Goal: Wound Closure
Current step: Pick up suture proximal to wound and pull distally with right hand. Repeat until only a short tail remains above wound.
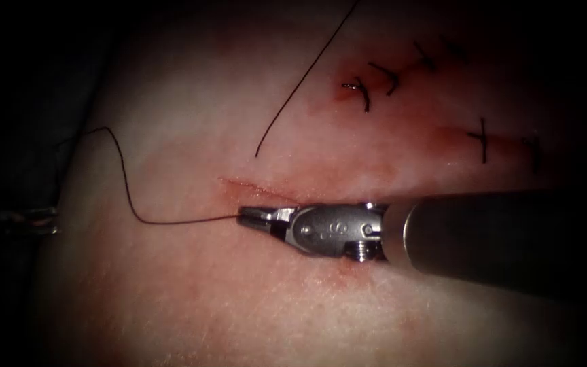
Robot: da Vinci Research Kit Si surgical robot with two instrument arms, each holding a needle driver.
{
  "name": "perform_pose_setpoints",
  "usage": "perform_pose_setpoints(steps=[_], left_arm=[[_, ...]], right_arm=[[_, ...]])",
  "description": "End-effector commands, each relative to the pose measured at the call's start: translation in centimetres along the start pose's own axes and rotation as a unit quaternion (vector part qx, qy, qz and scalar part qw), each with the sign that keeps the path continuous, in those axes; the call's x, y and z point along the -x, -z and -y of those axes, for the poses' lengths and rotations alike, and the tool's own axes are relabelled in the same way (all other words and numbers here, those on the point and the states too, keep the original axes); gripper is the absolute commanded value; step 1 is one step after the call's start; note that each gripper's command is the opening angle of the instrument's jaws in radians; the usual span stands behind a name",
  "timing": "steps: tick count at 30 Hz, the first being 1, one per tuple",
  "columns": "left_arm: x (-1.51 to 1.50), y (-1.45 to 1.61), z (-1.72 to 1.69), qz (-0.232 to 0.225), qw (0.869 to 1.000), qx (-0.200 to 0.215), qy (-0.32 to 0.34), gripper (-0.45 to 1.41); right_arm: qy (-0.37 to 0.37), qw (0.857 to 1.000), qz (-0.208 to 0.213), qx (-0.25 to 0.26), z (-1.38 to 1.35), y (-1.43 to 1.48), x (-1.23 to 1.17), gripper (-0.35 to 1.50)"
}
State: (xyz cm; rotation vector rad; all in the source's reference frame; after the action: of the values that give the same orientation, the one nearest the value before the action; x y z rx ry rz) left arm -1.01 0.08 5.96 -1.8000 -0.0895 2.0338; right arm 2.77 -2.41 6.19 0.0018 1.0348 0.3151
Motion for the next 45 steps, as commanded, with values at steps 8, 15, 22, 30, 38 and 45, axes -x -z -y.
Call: perform_pose_setpoints(steps=[8, 15, 22, 30, 38, 45], left_arm=[[0.2, -0.13, 0.06, -0.001, 1.0, -0.003, 0.0, -0.45], [0.32, -0.16, 0.11, 0.006, 1.0, -0.012, -0.002, -0.45], [0.32, -0.15, 0.1, 0.007, 1.0, -0.012, -0.002, -0.45], [0.31, -0.11, 0.11, 0.013, 1.0, -0.017, -0.002, -0.45], [0.3, 0.13, 0.26, 0.043, 0.998, -0.034, -0.01, -0.45], [0.36, 0.31, 0.42, 0.066, 0.996, -0.05, -0.017, -0.45]], right_arm=[[-0.016, 1.0, -0.009, -0.016, 0.45, 0.17, -0.15, -0.35], [-0.033, 0.997, -0.025, -0.061, 1.11, 0.43, -0.27, -0.35], [-0.036, 0.993, -0.039, -0.102, 1.67, 0.49, -0.41, -0.35], [-0.036, 0.99, -0.058, -0.126, 1.77, 0.53, -0.61, -0.03], [0.018, 0.991, -0.11, -0.071, 1.12, 0.57, -0.69, 1.23], [0.055, 0.993, -0.094, -0.041, 0.56, 0.47, -0.64, 1.09]])
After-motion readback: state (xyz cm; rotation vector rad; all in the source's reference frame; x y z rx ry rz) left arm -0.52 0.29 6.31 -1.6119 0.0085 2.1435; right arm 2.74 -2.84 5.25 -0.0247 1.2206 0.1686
